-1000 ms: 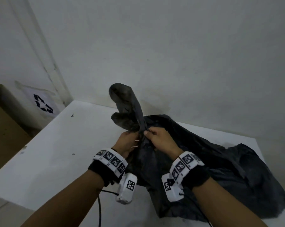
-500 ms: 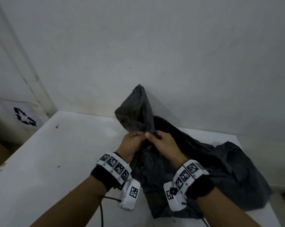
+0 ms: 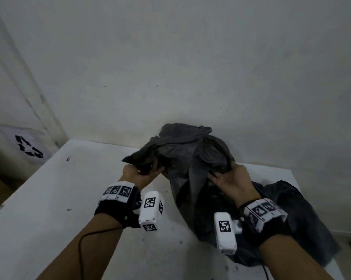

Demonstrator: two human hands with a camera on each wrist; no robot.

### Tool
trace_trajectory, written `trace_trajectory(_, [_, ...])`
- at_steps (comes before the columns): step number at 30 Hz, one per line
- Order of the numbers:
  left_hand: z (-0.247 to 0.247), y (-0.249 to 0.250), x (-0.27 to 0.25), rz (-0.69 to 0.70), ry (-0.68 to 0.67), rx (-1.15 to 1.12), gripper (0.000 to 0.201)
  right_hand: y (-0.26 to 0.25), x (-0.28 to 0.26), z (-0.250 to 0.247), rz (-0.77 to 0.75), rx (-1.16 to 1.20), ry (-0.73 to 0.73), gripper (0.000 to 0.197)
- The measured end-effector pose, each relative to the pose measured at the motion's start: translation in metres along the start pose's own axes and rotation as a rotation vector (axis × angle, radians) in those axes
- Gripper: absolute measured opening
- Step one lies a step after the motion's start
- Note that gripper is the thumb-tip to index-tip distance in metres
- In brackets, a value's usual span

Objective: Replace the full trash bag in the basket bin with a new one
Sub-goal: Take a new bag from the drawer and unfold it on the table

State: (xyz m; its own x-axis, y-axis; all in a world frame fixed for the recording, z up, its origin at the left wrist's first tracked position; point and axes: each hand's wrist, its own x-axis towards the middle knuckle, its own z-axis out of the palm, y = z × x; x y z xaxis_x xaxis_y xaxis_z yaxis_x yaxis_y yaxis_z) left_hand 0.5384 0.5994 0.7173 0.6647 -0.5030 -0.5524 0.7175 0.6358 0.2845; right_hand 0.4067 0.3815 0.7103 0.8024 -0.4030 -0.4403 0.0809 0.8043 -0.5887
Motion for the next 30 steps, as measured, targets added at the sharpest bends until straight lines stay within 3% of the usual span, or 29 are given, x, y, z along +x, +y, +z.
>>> trace_trajectory(4, [0.014, -0.012, -0.01, -0.051, 0.012, 0.37, 0.079, -0.002, -0.008, 0.01, 0.007, -0.127, -0.193, 0.055])
trace_trajectory(7, [0.016, -0.027, -0.018, -0.222, 0.016, 0.518, 0.071, 0.008, -0.01, 0.009, 0.005, -0.362, -0.3, 0.061])
trace_trajectory(10, [0.012, -0.041, -0.02, -0.422, -0.019, 0.508, 0.058, 0.022, -0.013, 0.01, -0.154, -0.739, -0.226, 0.079])
trace_trajectory(13, [0.007, -0.051, -0.015, -0.393, -0.019, 0.394, 0.046, 0.036, -0.009, 0.002, -0.154, -0.906, -0.166, 0.099])
trace_trajectory(14, [0.007, -0.052, -0.014, -0.349, -0.021, 0.314, 0.042, 0.037, -0.007, -0.002, -0.137, -0.824, -0.134, 0.095])
trace_trajectory(18, [0.01, -0.043, -0.011, -0.145, -0.026, 0.042, 0.034, 0.02, -0.004, -0.001, -0.037, -0.175, -0.08, 0.037])
trace_trajectory(19, [0.01, -0.038, -0.009, -0.086, -0.034, 0.005, 0.031, 0.013, -0.005, 0.004, -0.003, -0.059, -0.086, 0.032])
trace_trajectory(22, [0.011, -0.021, 0.002, 0.069, -0.108, 0.002, 0.023, -0.005, -0.008, 0.022, 0.019, 0.113, -0.111, 0.056])
trace_trajectory(26, [0.024, -0.003, 0.005, 0.174, -0.188, -0.053, 0.005, -0.018, -0.009, 0.043, -0.045, 0.12, -0.155, 0.089])
trace_trajectory(28, [0.028, 0.006, 0.0, 0.21, -0.235, -0.109, 0.027, -0.021, -0.008, 0.043, -0.057, 0.158, -0.169, 0.093])
trace_trajectory(30, [0.024, 0.019, -0.006, 0.2, -0.261, -0.137, 0.031, -0.018, -0.004, 0.033, -0.049, 0.218, -0.157, 0.091])
